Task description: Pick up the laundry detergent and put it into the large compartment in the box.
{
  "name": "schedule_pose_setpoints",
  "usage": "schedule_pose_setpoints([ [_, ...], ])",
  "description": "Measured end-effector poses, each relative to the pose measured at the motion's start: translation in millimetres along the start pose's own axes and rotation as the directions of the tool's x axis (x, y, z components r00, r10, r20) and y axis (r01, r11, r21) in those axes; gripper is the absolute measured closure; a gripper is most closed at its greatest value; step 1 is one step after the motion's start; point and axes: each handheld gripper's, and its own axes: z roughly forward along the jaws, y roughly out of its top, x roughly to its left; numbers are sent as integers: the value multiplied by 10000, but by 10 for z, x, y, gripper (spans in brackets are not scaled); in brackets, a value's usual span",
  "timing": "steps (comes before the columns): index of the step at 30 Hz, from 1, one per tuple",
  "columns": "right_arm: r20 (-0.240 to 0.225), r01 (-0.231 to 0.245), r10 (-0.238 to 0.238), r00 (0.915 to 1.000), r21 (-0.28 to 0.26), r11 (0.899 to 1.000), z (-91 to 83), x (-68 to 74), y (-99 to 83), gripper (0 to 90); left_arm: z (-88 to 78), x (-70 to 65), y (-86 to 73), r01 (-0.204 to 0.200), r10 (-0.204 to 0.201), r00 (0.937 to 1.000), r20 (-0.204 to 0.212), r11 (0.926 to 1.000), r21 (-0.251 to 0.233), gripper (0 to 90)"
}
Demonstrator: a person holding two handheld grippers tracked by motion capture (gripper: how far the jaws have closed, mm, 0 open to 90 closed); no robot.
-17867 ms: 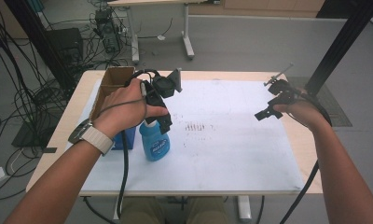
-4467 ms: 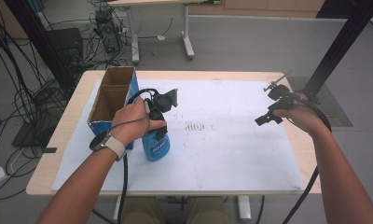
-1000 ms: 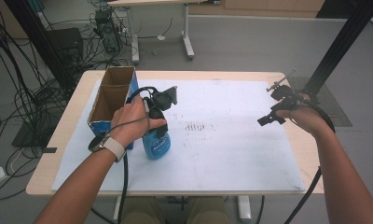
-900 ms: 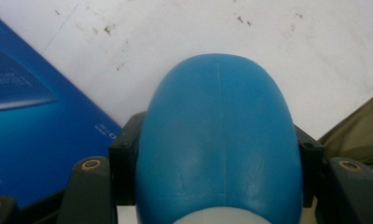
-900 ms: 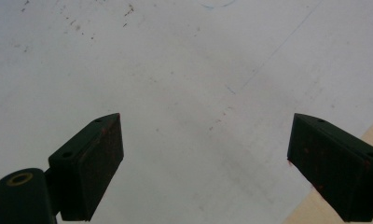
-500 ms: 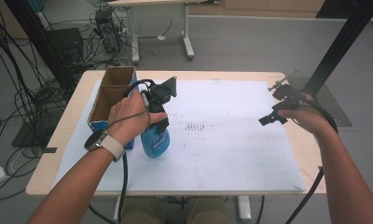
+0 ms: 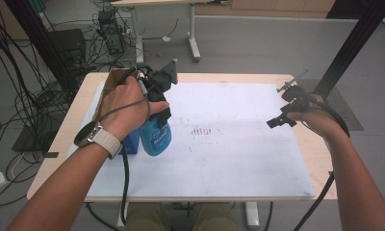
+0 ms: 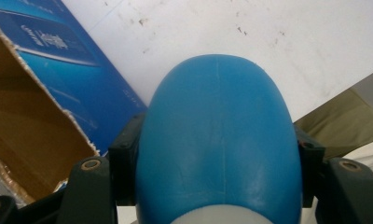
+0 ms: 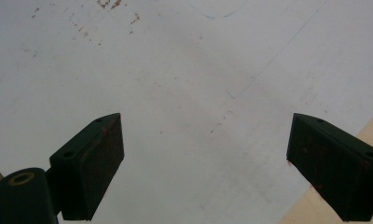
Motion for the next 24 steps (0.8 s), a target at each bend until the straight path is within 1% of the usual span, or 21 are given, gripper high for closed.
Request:
schedule_pose_setpoints([
  [5, -17, 45, -45, 10000, 15, 10000, 15, 8, 6, 110, -128, 41, -10, 185, -185, 9998, 75, 9998, 56, 382],
  [7, -27, 34, -34, 10000, -8, 10000, 16, 5, 0, 110, -192, 48, -11, 230, -230, 9997, 27, 9997, 63, 382],
  [10, -12, 21, -21, 10000, 8, 10000, 13, 4, -3, 110, -267, 56, -10, 300, -300, 9995, -18, 9995, 19, 382],
  [11, -14, 26, -26, 10000, -2, 10000, 11, 3, -5, 110, -301, 82, -14, 334, -334, 9994, 11, 9994, -33, 382],
  [13, -26, 45, -45, 10000, -16, 10000, 8, 3, -8, 110, -339, 119, -20, 455, -455, 9989, 62, 9989, -82, 382],
  [15, -40, 21, -21, 10000, -69, 10000, 2, 0, -19, 110, -368, 143, -9, 498, -498, 9987, 63, 9988, -19, 382],
  [17, -45, 8, -8, 10000, -87, 10000, -1, -5, -27, 110, -394, 170, -13, 676, -676, 9977, 79, 9977, -89, 382],
  [18, -57, 19, -19, 10000, -91, 10000, 0, -8, -29, 110, -401, 176, 0, 652, -652, 9979, 62, 9979, -36, 382],
  [19, -64, 7, -8, 10000, -83, 10000, 0, -8, -28, 110, -410, 181, 1, 701, -701, 9975, 64, 9975, -76, 382],
  [20, -71, 4, -5, 10000, -87, 10000, -2, -9, -29, 110, -425, 194, 21, 745, -745, 9972, 81, 9972, 9, 382],
  [24, -72, 13, -14, 10000, -148, 9999, -12, -21, -38, 110, -500, 265, 38, 936, -937, 9953, 244, 9956, 34, 382],
])
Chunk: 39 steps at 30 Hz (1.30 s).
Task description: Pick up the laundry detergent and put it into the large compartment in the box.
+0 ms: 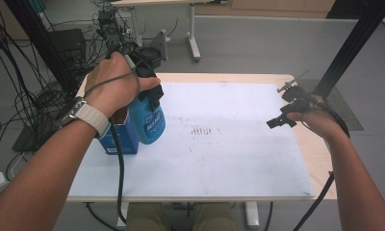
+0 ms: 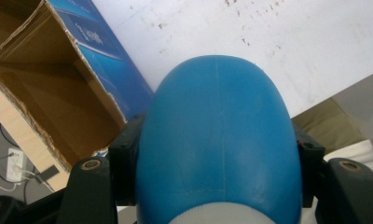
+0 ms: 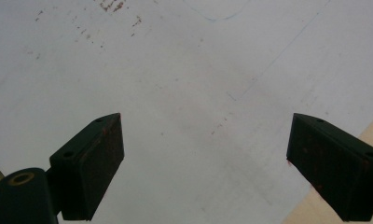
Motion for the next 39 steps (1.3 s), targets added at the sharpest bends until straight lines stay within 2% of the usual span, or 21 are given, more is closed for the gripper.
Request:
schedule_pose_setpoints([
  [12, -115, 7, -8, 9999, -98, 10000, 26, -57, 7, 110, -121, 110, 44, 725, -725, 9974, -25, 9974, 44, 382],
  [22, -156, 46, -47, 9999, -58, 10000, 44, -88, 60, 110, -265, 212, 86, 1354, -1354, 9907, -132, 9908, 5, 381],
  [26, -151, 44, -45, 9999, -100, 9999, 48, -87, 81, 110, -330, 302, 61, 1735, -1735, 9848, -20, 9848, -103, 381],
  [31, -192, 59, -61, 9998, -109, 9999, 49, -95, 100, 110, -416, 382, 55, 1902, -1903, 9816, -128, 9817, -73, 381],
  [39, -186, 23, -25, 9998, -129, 9999, 37, -99, 114, 110, -527, 503, 44, 2396, -2397, 9706, -215, 9709, -63, 381],
])
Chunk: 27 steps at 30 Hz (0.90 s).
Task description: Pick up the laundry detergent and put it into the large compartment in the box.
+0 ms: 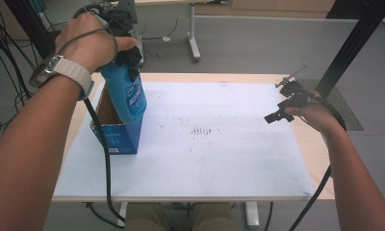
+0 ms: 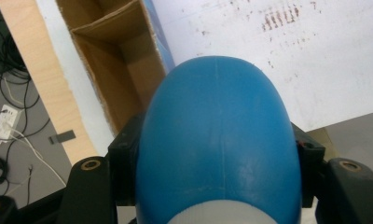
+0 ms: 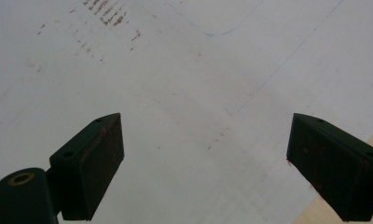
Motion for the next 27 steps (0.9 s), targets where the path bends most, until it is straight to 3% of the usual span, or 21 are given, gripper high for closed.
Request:
schedule_pose_setpoints([
  [8, -9, -56, 56, 10000, 53, 10000, 19, -27, -1, 110, -100, 146, 8, 505, -505, 9987, -23, 9985, -201, 381],
  [16, 55, -138, 138, 9999, -9, 9999, -29, -52, -3, 110, -95, 299, 3, 874, -874, 9962, 16, 9961, -123, 381],
  [27, 54, -199, 200, 9998, -195, 9996, -69, -66, -31, 110, -62, 406, 16, 1284, -1284, 9916, -117, 9917, -70, 380],
])
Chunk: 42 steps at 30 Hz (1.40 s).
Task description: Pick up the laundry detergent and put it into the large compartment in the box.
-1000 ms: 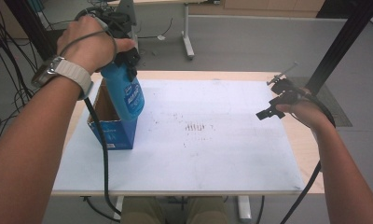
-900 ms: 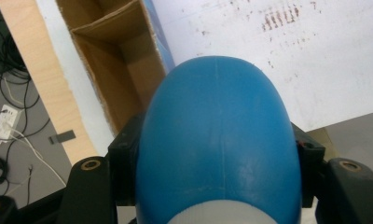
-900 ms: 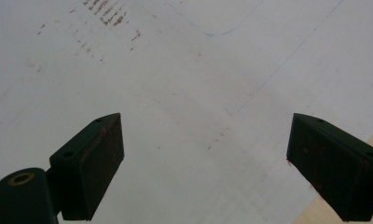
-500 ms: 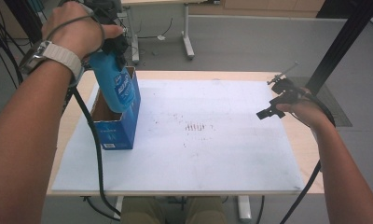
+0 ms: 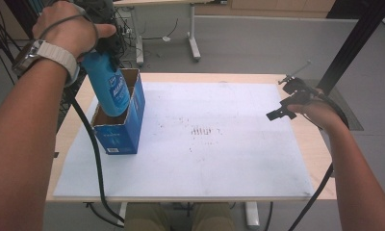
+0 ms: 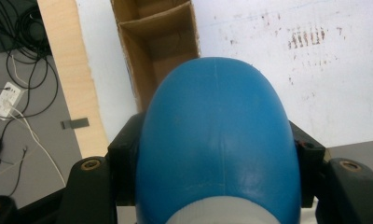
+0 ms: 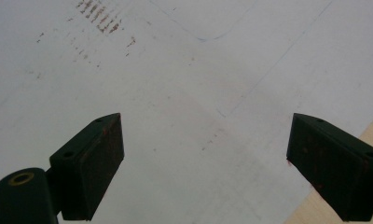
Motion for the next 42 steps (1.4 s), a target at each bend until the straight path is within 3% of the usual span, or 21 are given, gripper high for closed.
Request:
schedule_pose_setpoints([
  [13, -1, -178, 178, 9998, 119, 9998, 27, -51, -27, 110, 159, 107, 71, 283, -282, 9994, -183, 9996, 6, 380],
  [36, 23, -387, 387, 9992, 259, 9989, 57, -99, -44, 110, 347, 214, 195, 423, -424, 9986, -308, 9991, -40, 380],
  [42, -16, -395, 396, 9992, 256, 9989, 88, -109, -27, 110, 465, 218, 226, 351, -349, 9984, -435, 9994, 30, 379],
])
